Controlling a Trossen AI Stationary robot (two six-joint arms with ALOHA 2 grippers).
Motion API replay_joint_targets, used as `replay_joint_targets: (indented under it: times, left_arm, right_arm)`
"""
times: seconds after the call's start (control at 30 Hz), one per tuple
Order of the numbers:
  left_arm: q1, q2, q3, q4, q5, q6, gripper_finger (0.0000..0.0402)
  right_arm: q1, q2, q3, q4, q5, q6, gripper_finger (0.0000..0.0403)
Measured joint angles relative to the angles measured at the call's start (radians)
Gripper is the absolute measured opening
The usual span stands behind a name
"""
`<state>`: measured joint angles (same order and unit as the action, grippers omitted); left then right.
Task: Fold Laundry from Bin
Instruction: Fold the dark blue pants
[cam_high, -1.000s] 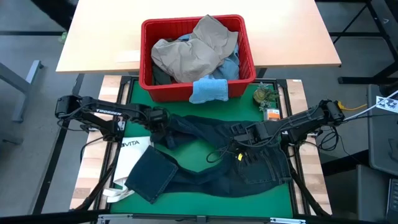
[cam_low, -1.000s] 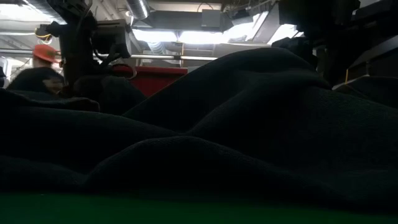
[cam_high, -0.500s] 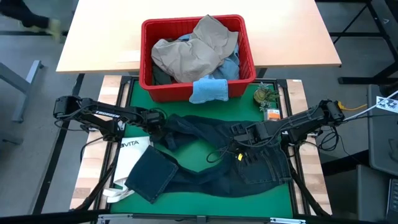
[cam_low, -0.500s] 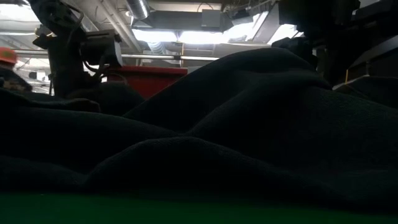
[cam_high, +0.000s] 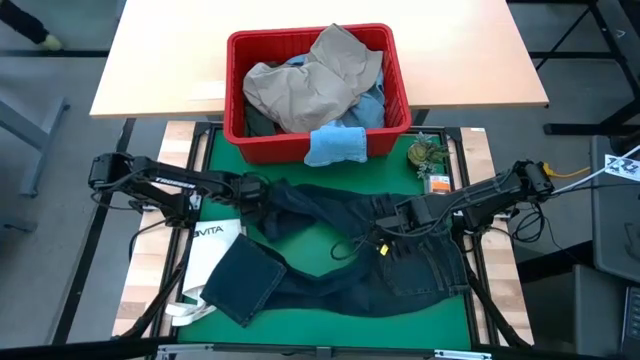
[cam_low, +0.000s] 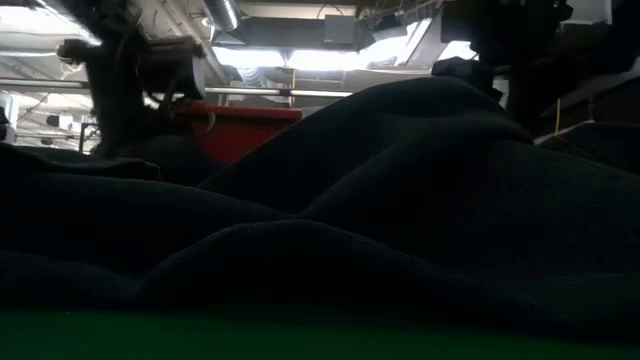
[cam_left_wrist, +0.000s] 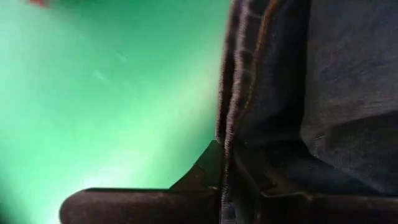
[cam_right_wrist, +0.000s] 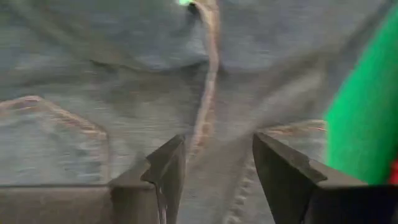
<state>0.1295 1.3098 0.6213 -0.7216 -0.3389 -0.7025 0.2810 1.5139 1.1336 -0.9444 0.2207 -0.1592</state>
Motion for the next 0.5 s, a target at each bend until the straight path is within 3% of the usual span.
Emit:
replay_joint_targets:
  times: [0.23, 0.5]
  left_arm:
    - [0.000, -0.001, 0.222, -0.349, -0.187, 0.005, 0.0004]
    - [0.000, -0.002, 0.419, -0.548, -0.306, 0.004, 0.0003]
  right_arm:
    - [-0.026, 0.000, 0.000, -0.096, 0.145, 0.090, 0.0188]
    - [-0.109, 0.002, -0.119, -0.073, 0.107, 0.132, 0.0188]
